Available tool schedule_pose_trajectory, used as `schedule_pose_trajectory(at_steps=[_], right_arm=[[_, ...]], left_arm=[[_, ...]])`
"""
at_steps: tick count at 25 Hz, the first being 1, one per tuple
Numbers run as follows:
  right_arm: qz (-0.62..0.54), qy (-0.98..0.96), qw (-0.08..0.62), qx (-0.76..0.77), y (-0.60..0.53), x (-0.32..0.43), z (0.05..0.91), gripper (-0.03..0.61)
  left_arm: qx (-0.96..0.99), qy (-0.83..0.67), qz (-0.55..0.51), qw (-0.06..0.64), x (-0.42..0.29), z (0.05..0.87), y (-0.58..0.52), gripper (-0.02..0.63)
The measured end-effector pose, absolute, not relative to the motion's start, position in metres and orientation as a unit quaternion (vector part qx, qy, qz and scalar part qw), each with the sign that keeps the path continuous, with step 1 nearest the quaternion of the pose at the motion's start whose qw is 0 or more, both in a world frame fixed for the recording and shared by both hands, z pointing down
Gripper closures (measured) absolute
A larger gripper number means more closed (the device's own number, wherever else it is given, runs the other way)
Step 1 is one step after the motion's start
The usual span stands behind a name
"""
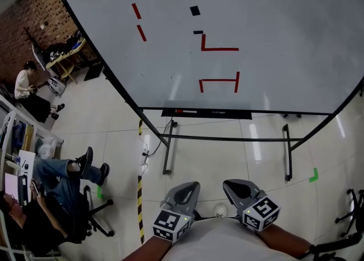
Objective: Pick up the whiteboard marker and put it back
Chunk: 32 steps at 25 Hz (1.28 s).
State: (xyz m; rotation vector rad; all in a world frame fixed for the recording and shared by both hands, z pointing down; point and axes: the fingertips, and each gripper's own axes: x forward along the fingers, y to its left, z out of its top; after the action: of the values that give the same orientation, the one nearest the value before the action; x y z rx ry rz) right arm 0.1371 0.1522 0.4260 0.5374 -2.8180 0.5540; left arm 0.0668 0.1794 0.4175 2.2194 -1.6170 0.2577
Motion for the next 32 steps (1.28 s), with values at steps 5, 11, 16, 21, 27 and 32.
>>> schedule_pose_trajectory(at_steps=[5,11,16,21,27,32], right_arm=[[0.186,-0.961,0.116,0.170,0.142,0.124,0.429,0.577],[0.184,-0.958,0.115,0.187,0.107,0.101,0.433,0.577],[0.188,-0.948,0.112,0.232,0.058,0.076,0.431,0.577],[0.184,-0.938,0.108,0.272,0.014,0.037,0.424,0.577],[0.189,-0.921,0.101,0.325,-0.021,-0.004,0.419,0.577],[0.186,-0.911,0.106,0.351,-0.039,-0.023,0.419,0.577]], left_arm=[[0.780,-0.584,0.083,0.209,0.054,0.426,0.171,0.597],[0.788,-0.574,0.084,0.204,0.026,0.431,0.132,0.597],[0.807,-0.547,0.088,0.203,-0.009,0.429,0.079,0.597],[0.834,-0.509,0.097,0.191,-0.047,0.424,0.024,0.597],[0.863,-0.463,0.105,0.173,-0.089,0.418,-0.018,0.597],[0.875,-0.440,0.110,0.168,-0.110,0.428,-0.041,0.597]])
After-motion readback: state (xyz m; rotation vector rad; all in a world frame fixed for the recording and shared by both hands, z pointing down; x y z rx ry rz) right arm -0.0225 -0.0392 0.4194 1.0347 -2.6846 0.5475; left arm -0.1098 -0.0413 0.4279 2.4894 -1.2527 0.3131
